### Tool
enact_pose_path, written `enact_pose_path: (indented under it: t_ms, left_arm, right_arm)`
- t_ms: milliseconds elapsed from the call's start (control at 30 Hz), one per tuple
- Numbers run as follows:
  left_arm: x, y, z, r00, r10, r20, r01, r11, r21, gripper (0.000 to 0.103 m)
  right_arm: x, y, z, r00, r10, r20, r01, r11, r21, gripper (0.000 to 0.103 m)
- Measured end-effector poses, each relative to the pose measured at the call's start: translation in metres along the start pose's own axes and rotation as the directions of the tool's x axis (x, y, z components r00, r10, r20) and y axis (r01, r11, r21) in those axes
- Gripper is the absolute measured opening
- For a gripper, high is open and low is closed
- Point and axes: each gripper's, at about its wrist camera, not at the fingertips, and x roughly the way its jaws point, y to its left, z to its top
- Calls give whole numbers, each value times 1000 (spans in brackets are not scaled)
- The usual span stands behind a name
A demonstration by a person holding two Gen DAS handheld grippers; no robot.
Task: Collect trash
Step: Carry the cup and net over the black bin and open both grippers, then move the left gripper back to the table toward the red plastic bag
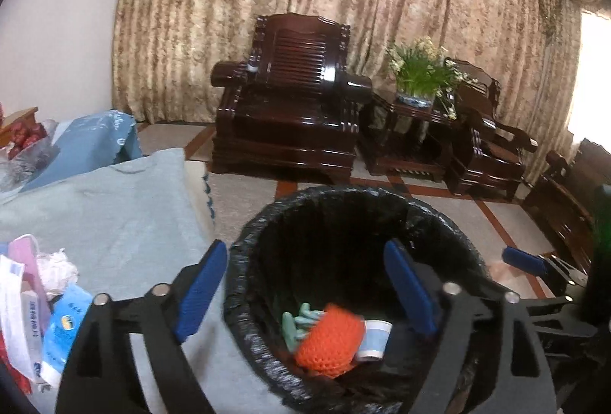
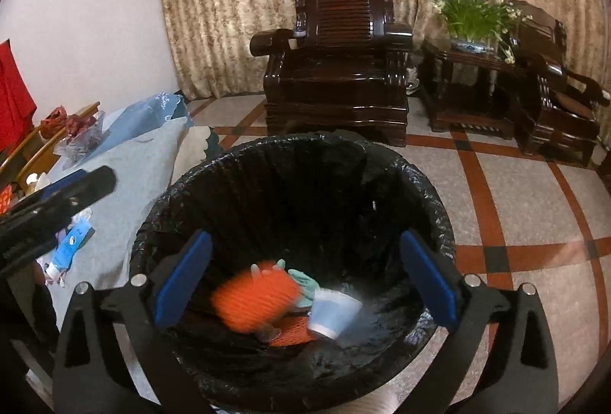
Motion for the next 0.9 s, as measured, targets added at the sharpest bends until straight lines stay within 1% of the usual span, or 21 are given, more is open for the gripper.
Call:
enact_pose_path:
  t_ms: [100,167,333,433,533,633,667,733,833,900]
  left_arm:
    - [-12,14,0,999,35,17,-35,999,-11,92]
    - [-23,26,-2,998,57,28,-56,998,-20,93]
    - [-49,54,-9,992,121,45,-118,991,-57,93]
    - [-68,76,-18,983,176,53,-172,982,-81,93]
    - [-88,100,-27,967,246,61,-239,965,-104,93]
    - [-103,123,-33,952,300,65,-290,948,-130,93]
    - [-111,135,-37,942,328,66,-317,938,-143,93]
    - [-121,148,-44,930,362,66,-349,924,-156,93]
    - [-137,178,-57,902,429,50,-414,891,-186,93]
    - [-145,194,-66,886,462,37,-445,872,-205,93]
  right_arm:
    - [-3,7,1,1000,8,4,-8,1000,2,97]
    - [-6,15,2,1000,23,8,-23,1000,-2,97]
    - [-8,49,3,997,76,9,-76,996,-36,97]
    - [-5,77,7,992,124,5,-123,990,-67,97]
    - [-4,108,8,985,170,-1,-169,980,-104,97]
    - [-3,140,9,975,222,-6,-220,965,-144,97]
    - [-3,152,9,971,239,-7,-237,958,-159,97]
    - [-2,172,9,962,272,-10,-269,946,-182,97]
    - [1,202,6,952,306,-20,-303,928,-214,97]
    - [5,219,3,945,325,-29,-323,918,-230,97]
